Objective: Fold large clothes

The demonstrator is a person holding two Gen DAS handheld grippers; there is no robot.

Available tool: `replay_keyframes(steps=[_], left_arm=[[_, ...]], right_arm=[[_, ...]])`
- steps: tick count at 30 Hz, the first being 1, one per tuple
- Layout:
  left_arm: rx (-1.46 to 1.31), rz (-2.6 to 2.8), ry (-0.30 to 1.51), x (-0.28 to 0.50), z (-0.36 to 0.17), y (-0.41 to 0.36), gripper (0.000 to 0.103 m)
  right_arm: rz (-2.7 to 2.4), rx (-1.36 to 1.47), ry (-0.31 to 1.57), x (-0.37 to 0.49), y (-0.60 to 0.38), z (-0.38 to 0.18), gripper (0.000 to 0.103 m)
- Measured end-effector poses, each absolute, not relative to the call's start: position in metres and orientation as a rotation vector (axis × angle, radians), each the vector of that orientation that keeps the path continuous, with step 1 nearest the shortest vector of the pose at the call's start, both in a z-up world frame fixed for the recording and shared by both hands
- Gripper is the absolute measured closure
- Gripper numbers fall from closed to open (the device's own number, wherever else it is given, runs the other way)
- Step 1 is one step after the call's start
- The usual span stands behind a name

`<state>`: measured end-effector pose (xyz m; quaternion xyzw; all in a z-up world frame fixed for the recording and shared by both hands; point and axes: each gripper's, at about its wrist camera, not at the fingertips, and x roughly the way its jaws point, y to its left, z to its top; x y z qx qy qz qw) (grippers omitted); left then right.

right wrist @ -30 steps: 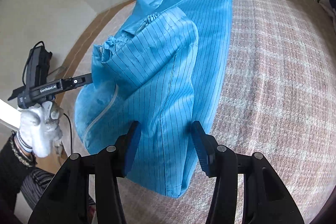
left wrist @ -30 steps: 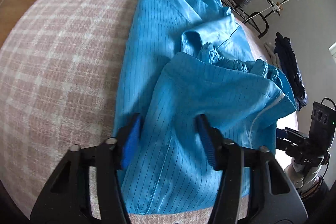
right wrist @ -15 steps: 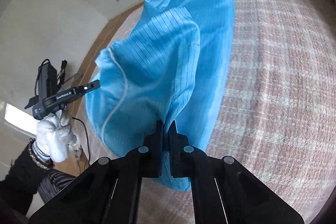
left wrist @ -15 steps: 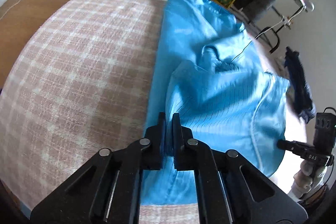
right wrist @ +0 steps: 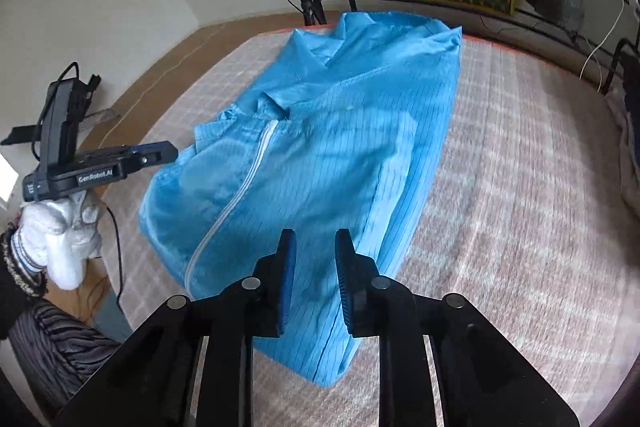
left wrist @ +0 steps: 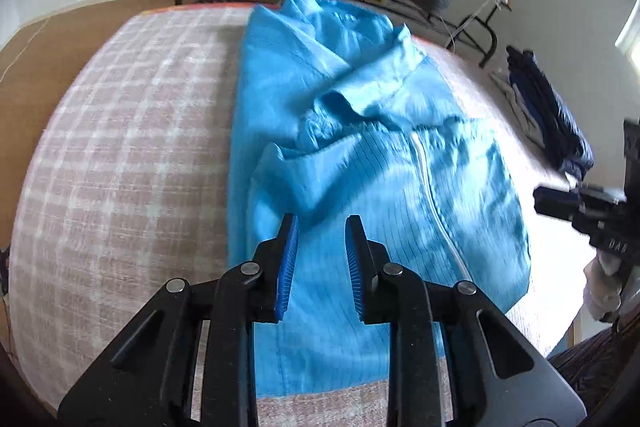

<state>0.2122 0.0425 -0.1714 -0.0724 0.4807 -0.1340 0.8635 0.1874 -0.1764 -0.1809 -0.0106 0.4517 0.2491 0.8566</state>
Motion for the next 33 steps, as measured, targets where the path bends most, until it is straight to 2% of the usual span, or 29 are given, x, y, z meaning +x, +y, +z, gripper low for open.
replay_keyframes(steps=[5,9,12,13,15,18,19,21,22,25,26,28,29,31,32,33], left_arm=[[-0.232,-0.329,1.028,0.234,-0.184,0.028,0.081],[-0.284,-0.34,1.054,0.264,-0.198,0.022,0.08],[-0.358,-0.354,1.031,0.27,-0.181,0.04,0.079],[-0.333,-0.343,0.984,0.266,-0.169,0.049,0.076],[-0.272,-0.291,0.897,0.257,-0.151,0.07,0.058],[-0.259,-0.258,0.892,0.25,-0.153,0.101,0.057],[-0.281,-0.26,0.918,0.25,-0.161,0.109,0.057],[-0.313,-0.271,0.96,0.251,-0.175,0.115,0.057],[-0.312,-0.28,0.983,0.252,-0.182,0.112,0.057],[-0.257,-0.305,1.013,0.256,-0.194,0.097,0.058],[-0.244,-0.323,1.02,0.258,-0.197,0.09,0.062],[-0.212,-0.332,1.034,0.261,-0.202,0.08,0.078],[-0.201,-0.323,1.036,0.262,-0.203,0.077,0.094],[-0.219,-0.326,1.027,0.259,-0.202,0.075,0.099],[-0.224,-0.324,1.008,0.255,-0.197,0.076,0.102],[-0.215,-0.319,0.989,0.251,-0.193,0.075,0.102]], right_arm=[[0.551,0.027,0.99,0.203,-0.169,-0.189,0.085],[0.468,-0.005,1.118,0.211,-0.174,-0.228,0.087],[0.451,-0.025,1.143,0.206,-0.182,-0.238,0.089],[0.458,-0.045,1.13,0.203,-0.181,-0.233,0.088],[0.484,-0.055,1.088,0.197,-0.182,-0.222,0.086],[0.516,-0.014,1.049,0.196,-0.186,-0.21,0.084],[0.506,-0.005,1.04,0.199,-0.188,-0.208,0.082],[0.461,-0.01,1.02,0.205,-0.192,-0.206,0.056],[0.435,-0.013,1.006,0.209,-0.192,-0.204,0.05],[0.392,0.002,0.988,0.227,-0.195,-0.206,0.049],[0.386,0.015,0.986,0.233,-0.194,-0.207,0.049],[0.379,0.027,0.989,0.241,-0.195,-0.21,0.049],[0.383,0.034,0.994,0.245,-0.194,-0.213,0.049],[0.39,0.041,0.999,0.249,-0.193,-0.216,0.065],[0.401,0.039,1.009,0.25,-0.192,-0.218,0.091],[0.413,0.041,1.023,0.25,-0.19,-0.22,0.098]])
